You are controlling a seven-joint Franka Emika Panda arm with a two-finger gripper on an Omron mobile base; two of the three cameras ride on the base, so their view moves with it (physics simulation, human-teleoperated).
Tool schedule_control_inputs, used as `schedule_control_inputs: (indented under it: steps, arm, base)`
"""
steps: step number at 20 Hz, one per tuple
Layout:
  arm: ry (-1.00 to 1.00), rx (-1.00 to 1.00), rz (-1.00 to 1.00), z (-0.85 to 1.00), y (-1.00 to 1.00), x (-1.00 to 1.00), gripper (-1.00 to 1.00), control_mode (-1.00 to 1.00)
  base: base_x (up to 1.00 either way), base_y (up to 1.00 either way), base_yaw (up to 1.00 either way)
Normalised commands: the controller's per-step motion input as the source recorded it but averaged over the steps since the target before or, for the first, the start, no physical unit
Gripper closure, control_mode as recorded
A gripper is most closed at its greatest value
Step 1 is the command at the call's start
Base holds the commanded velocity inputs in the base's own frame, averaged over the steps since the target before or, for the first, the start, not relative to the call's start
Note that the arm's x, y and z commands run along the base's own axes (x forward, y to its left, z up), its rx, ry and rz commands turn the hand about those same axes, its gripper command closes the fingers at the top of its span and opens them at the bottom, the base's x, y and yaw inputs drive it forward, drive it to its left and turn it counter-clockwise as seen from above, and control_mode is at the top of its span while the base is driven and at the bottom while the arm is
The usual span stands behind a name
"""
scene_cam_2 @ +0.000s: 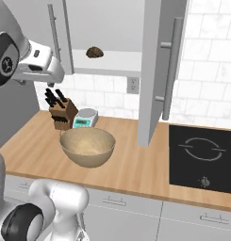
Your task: Open the cabinet, pick up the bread from the cabinet and place it in the basket. Then move the basket to the dining counter.
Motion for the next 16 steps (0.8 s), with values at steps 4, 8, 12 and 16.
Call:
schedule_control_inputs:
  steps: [4, 8, 12, 16]
  arm:
    - [-0.54, 0.12, 0.01, 0.47, 0.39, 1.0, -1.0, -1.0]
    - [-0.27, -0.04, 0.01, 0.37, 0.66, 1.0, -1.0, -1.0]
    - [-0.07, -0.12, 0.0, 0.11, 0.25, 0.99, -1.0, -1.0]
    - [0.07, 0.0, 0.01, 0.03, -0.06, 0.74, -1.0, -1.0]
  base:
    - [0.0, 0.0, 0.0]
    - [0.0, 0.0, 0.0]
    - [0.0, 0.0, 0.0]
    - [0.0, 0.0, 0.0]
